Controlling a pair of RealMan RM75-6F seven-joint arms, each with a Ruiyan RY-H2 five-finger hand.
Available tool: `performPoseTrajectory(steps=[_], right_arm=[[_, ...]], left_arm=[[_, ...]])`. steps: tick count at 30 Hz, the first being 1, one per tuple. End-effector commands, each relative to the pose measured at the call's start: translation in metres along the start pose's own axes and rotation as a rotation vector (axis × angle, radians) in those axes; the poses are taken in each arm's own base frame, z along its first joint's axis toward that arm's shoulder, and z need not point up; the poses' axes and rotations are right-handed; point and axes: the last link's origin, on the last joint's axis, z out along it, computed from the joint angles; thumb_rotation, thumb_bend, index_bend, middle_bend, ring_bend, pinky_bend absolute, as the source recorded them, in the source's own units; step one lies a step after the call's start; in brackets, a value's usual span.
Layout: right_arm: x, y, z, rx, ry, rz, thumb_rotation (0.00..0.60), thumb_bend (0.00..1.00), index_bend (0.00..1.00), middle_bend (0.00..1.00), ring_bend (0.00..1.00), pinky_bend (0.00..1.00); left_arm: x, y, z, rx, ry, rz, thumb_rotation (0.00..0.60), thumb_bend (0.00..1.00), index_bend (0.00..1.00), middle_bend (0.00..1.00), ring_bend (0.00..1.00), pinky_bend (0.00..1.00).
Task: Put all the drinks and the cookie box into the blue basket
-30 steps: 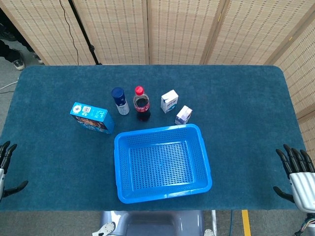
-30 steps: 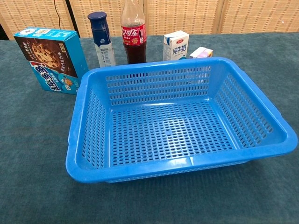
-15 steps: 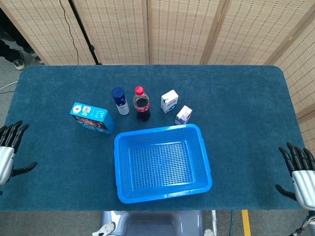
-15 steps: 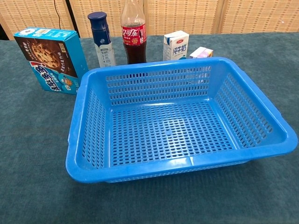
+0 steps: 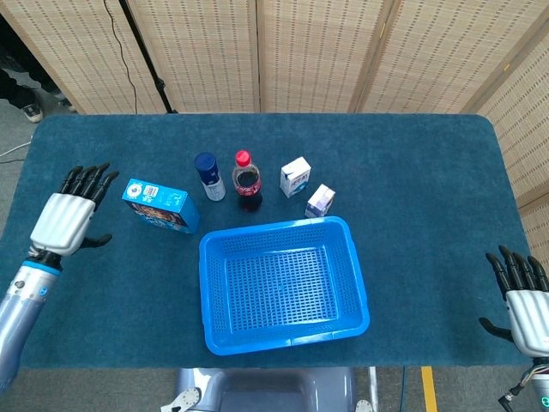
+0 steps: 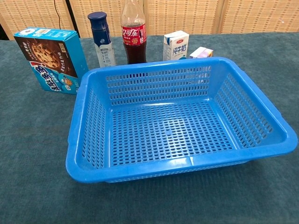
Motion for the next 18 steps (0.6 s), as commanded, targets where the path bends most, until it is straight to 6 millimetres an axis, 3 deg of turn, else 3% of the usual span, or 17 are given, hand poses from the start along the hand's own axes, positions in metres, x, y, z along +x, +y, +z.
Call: performPoseTrajectory(steps=[1,12,16,18], right_arm=[[-0.002,0.002,0.005,-0.016,-0.006,-0.004,0.600,0.00,0.00,0.00,0.00,0.00],[-0.007,0.007,0.018,-0.051,-0.026,-0.004,0.600,0.00,0.00,0.00,0.00,0.00],[-0.007,0.009,0.020,-0.063,-0.027,-0.002,0.600,0.00,0.00,0.00,0.00,0.00],[-0.008,0.008,0.021,-0.064,-0.031,-0.003,0.600,0.00,0.00,0.00,0.00,0.00]], left_arm=[[-0.010,0.014,0.036,-0.001,-0.054,0.042,0.600,0.00,0.00,0.00,0.00,0.00],[-0.033,0.040,0.084,0.002,-0.123,0.029,0.600,0.00,0.00,0.00,0.00,0.00],[-0.038,0.046,0.093,0.005,-0.114,0.035,0.600,0.00,0.11,0.01,0.06,0.16],[-0.042,0.048,0.095,0.004,-0.125,0.042,0.600,0.00,0.24,0.13,0.18,0.28]])
